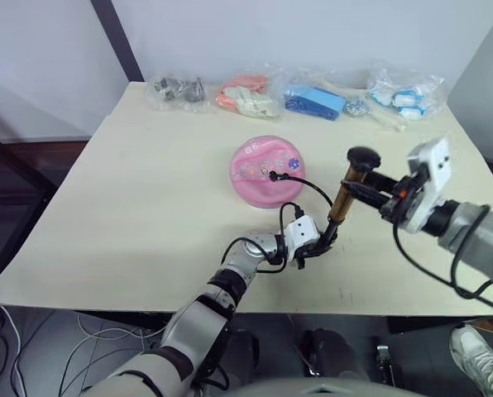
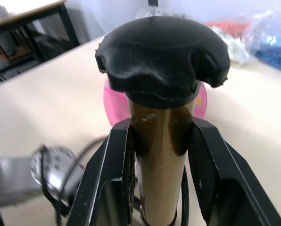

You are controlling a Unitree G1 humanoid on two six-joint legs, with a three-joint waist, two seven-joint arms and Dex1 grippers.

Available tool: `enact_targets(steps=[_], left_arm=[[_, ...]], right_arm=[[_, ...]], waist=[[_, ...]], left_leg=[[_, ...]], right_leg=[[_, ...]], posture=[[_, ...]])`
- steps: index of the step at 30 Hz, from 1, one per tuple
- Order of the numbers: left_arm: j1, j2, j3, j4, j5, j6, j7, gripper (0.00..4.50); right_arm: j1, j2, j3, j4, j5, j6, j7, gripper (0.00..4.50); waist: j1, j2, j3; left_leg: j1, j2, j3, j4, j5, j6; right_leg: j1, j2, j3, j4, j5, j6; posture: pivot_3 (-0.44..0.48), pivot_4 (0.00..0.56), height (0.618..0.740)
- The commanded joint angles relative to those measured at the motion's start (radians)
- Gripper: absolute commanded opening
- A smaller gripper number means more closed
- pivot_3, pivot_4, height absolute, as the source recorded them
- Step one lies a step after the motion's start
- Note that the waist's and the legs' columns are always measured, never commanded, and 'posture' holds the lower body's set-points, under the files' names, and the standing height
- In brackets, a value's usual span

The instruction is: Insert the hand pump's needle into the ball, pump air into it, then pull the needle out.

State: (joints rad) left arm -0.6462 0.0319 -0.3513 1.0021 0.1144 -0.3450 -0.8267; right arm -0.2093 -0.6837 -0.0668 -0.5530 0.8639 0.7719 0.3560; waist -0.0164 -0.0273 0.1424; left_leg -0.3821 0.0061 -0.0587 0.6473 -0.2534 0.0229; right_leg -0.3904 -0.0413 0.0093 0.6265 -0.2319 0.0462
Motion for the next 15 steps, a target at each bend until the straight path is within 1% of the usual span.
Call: enact_targets(steps=[1,3,9,12,15], left_arm=[[0.056,0.039,-0.025,0.081,0.055,0.069,-0.008,1.12],[0.058,0.041,-0.026,0.076,0.055,0.071,-0.009,1.12],[0.062,0.045,-0.024,0.068,0.052,0.074,-0.009,1.12],[0.059,0.043,-0.023,0.072,0.053,0.073,-0.007,1.12],[0.056,0.040,-0.023,0.073,0.053,0.072,-0.006,1.12]], right_arm=[[0.083,0.035,0.147,0.137,-0.169,-0.059,0.051,1.06],[0.105,0.065,0.187,0.173,-0.218,-0.094,0.075,1.06],[0.155,0.133,0.253,0.266,-0.324,-0.165,0.134,1.06],[0.170,0.158,0.271,0.304,-0.374,-0.196,0.159,1.06],[0.174,0.176,0.250,0.311,-0.393,-0.208,0.170,1.06]], waist=[[-0.001,-0.002,-0.002],[-0.001,-0.003,-0.006],[-0.001,-0.004,-0.011],[-0.002,-0.006,-0.014],[-0.002,-0.006,-0.016]], left_leg=[[0.001,0.001,0.000,0.000,0.000,0.000],[0.002,0.002,-0.001,0.000,0.000,0.000],[0.003,0.003,-0.001,-0.001,0.000,0.000],[0.004,0.003,0.000,-0.003,0.000,0.000],[0.006,0.003,-0.001,-0.005,0.000,0.000]], right_leg=[[0.001,0.001,0.000,0.000,0.000,0.000],[0.001,0.002,0.000,0.000,0.000,0.000],[0.002,0.004,0.000,0.000,0.000,-0.001],[0.002,0.004,0.002,0.000,0.000,-0.001],[0.003,0.005,0.001,0.000,-0.001,-0.002]], posture=[[0.000,0.150,0.740],[0.000,0.150,0.740],[0.000,0.150,0.740],[0.000,0.150,0.740],[0.000,0.150,0.740]])
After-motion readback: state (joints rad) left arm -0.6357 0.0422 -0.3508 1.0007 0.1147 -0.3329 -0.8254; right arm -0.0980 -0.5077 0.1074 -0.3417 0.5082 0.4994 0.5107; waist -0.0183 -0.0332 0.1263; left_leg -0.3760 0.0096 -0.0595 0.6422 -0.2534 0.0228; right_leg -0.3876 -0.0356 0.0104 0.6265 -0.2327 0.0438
